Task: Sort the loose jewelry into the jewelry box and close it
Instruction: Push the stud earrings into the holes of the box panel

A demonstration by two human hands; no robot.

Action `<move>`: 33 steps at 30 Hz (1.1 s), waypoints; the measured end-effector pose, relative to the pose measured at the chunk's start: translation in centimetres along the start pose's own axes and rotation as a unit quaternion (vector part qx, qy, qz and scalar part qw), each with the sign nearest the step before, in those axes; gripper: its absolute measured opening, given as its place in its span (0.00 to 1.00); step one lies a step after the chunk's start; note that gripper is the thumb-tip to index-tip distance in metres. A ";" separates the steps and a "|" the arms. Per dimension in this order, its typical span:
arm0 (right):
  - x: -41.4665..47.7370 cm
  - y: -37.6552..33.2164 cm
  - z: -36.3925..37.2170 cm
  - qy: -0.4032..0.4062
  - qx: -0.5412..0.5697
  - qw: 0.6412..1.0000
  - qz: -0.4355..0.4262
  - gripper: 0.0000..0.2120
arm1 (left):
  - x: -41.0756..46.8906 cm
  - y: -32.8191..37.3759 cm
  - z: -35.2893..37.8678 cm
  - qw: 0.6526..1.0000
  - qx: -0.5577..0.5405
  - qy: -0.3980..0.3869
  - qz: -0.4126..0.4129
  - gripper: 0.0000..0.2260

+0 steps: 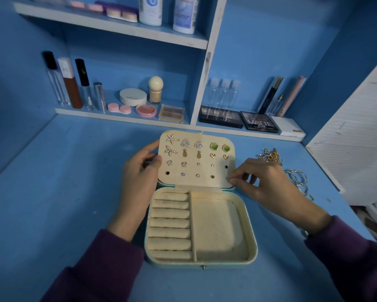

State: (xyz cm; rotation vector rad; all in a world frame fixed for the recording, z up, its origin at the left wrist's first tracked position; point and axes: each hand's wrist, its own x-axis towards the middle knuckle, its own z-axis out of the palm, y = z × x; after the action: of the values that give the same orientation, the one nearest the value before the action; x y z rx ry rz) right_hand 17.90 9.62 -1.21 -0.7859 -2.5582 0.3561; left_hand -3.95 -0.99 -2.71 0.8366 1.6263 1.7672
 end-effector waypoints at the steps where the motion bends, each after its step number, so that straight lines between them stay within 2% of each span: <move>1: 0.0 0.0 0.0 -0.003 0.000 1.000 -0.002 0.02 | 0.0 0.0 0.0 1.000 0.000 0.000 0.000 0.16; 10: -0.1 -0.1 -0.2 -0.017 0.001 1.000 0.004 0.02 | -0.1 0.1 0.0 1.000 0.002 0.003 0.003 0.17; 24: 1.0 -0.7 0.5 0.011 -0.019 1.000 0.022 0.02 | -0.3 0.5 0.0 1.000 -0.018 0.008 0.003 0.18; 28: 1.2 -0.6 0.2 0.010 0.015 0.999 0.035 0.02 | -0.3 0.5 0.0 1.000 -0.011 0.004 0.000 0.19; 33: 2.4 -0.5 -1.2 0.070 0.009 0.996 0.063 0.06 | -0.2 0.5 0.1 1.000 -0.015 0.010 0.000 0.19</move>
State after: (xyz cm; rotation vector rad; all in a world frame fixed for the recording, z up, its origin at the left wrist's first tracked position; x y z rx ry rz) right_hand 16.46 10.78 0.76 -0.9339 -2.3791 0.3506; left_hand -3.74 -1.16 -2.20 0.8078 1.6092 1.8008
